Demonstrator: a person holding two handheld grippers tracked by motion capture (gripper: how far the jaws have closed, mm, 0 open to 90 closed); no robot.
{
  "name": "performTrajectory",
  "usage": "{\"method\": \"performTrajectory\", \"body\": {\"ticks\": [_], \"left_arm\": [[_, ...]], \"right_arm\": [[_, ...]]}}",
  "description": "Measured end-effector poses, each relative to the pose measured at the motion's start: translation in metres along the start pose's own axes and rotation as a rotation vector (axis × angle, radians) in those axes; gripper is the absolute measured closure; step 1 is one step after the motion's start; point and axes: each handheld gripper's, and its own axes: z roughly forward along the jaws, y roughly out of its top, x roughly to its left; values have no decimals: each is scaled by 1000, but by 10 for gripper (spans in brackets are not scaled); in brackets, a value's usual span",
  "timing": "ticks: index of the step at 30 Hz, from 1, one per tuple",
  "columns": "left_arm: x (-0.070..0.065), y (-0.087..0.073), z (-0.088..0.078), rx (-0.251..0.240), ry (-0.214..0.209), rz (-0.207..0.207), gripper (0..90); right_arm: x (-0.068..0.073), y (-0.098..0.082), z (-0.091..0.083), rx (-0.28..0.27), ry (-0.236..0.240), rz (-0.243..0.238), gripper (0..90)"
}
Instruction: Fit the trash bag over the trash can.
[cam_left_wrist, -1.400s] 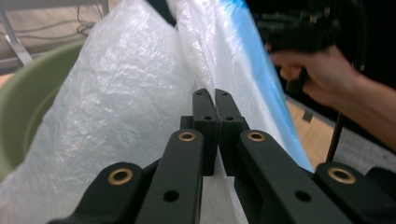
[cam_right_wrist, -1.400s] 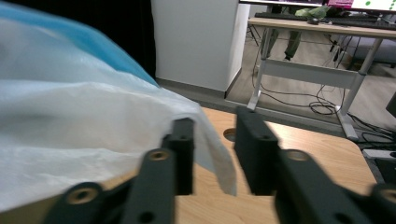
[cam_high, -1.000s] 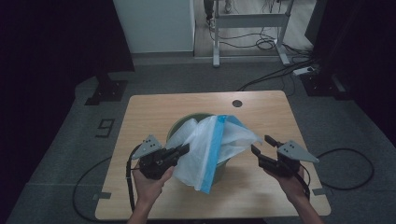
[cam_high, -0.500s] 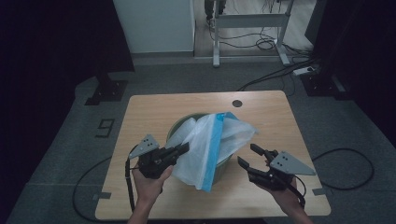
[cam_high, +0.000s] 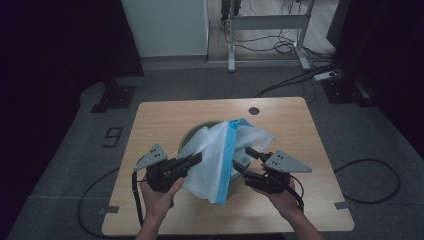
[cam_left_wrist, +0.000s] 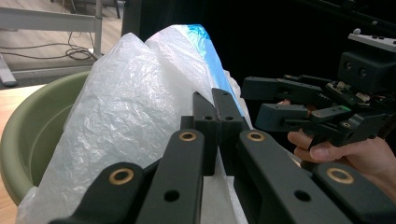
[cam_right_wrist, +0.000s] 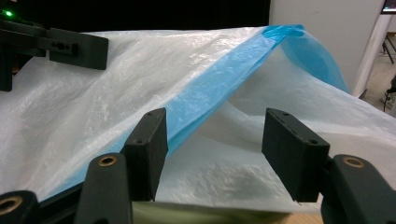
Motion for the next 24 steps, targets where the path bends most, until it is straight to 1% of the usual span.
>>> {"method": "performTrajectory", "body": {"ticks": [3,5,7,8,9,10,12,13,16,19,23,24], "left_arm": [[1,0,-1,-4,-8,-7,899],[2,0,-1,-9,-23,-14,899],[3,-1,-4,-28,-42,-20,899],[4,-1,-5,-34,-50,-22,899],[4,-1,-5,-34,-50,-22,899],[5,-2,-7,-42,-58,-28,899],[7,-3,-9,-52,-71,-38,899],[7,-3,-9,-52,-71,-38,899],[11,-5,-13,-76,-99,-55,899],[13,-6,-16,-90,-122,-58,899],[14,-7,-18,-94,-134,-53,899],[15,-8,-19,-99,-145,-57,899]], "right_arm": [[3,0,4,10,-5,-4,409],[4,0,5,15,-6,-8,418],[7,0,7,20,9,-24,465],[8,-1,8,21,23,-24,482],[8,-1,8,21,23,-24,482],[9,-2,8,23,42,-27,491],[10,-3,9,23,53,-26,499],[10,-3,9,23,53,-26,499],[11,-4,10,29,62,-25,508],[11,-4,12,37,55,-29,508],[12,-3,13,44,47,-30,500],[12,-4,14,52,43,-32,495]]}}
